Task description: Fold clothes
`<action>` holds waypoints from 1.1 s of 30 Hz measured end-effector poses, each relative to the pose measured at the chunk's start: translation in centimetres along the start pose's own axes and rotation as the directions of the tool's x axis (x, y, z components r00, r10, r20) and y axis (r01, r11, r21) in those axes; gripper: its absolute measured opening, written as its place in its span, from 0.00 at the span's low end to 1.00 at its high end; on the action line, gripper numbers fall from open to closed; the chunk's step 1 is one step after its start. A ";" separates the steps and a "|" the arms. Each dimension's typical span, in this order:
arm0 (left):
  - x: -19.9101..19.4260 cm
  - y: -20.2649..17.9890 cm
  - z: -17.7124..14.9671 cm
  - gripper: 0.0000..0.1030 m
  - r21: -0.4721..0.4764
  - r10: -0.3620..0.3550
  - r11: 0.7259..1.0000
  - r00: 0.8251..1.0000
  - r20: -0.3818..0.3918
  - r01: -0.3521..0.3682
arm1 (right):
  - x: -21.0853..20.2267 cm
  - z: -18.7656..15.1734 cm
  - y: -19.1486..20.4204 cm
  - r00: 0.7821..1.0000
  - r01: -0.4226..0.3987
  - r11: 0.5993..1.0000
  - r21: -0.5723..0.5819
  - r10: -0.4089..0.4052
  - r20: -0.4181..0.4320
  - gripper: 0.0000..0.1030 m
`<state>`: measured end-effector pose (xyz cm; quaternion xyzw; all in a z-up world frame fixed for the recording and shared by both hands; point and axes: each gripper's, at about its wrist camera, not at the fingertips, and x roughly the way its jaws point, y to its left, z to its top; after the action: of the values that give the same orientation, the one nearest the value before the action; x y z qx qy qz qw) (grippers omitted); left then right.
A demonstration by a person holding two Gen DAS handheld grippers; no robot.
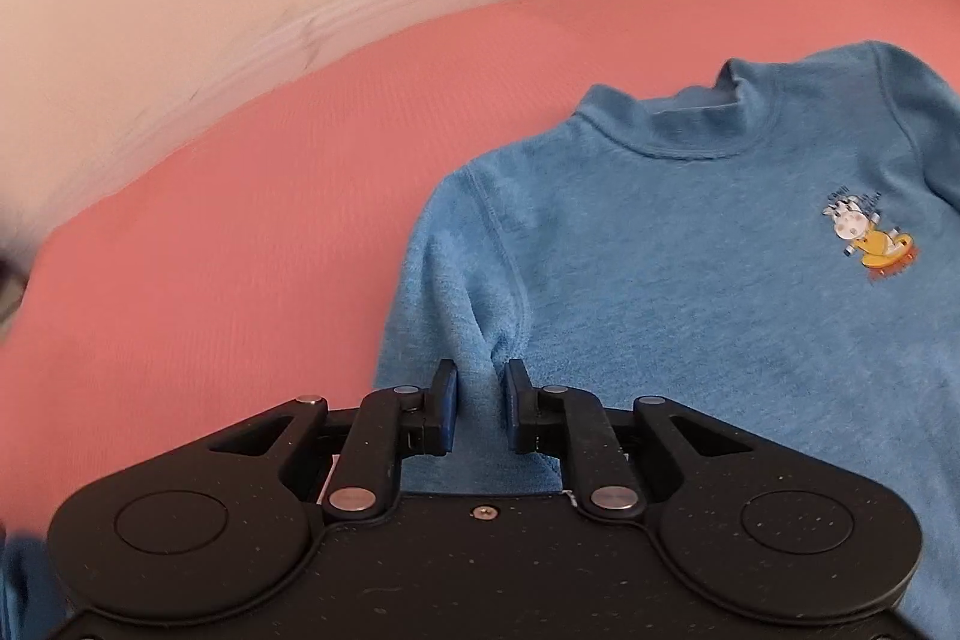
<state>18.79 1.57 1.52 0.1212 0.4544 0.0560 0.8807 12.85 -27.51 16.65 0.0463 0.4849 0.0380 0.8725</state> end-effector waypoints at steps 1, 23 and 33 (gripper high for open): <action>0.0 0.5 -0.1 0.15 -0.019 0.000 1.000 1.000 -0.009 -0.001 | 0.1 -0.1 -0.2 1.000 0.001 1.000 0.009 -0.001 -0.002 0.57; -2.3 1.3 -0.4 0.46 -0.103 0.022 0.994 0.999 -0.050 -0.027 | 1.9 -1.7 -1.0 0.995 0.098 0.994 -0.039 -0.098 0.001 0.46; -2.6 0.9 0.1 0.54 -0.074 0.025 0.997 1.000 -0.015 -0.026 | 1.8 -0.5 -1.1 0.987 0.153 0.985 -0.084 -0.148 0.059 0.04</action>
<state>17.35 1.91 3.83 0.0938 0.4568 0.0848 0.8805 13.39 -28.34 14.69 -0.0280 0.4616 -0.0078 0.8866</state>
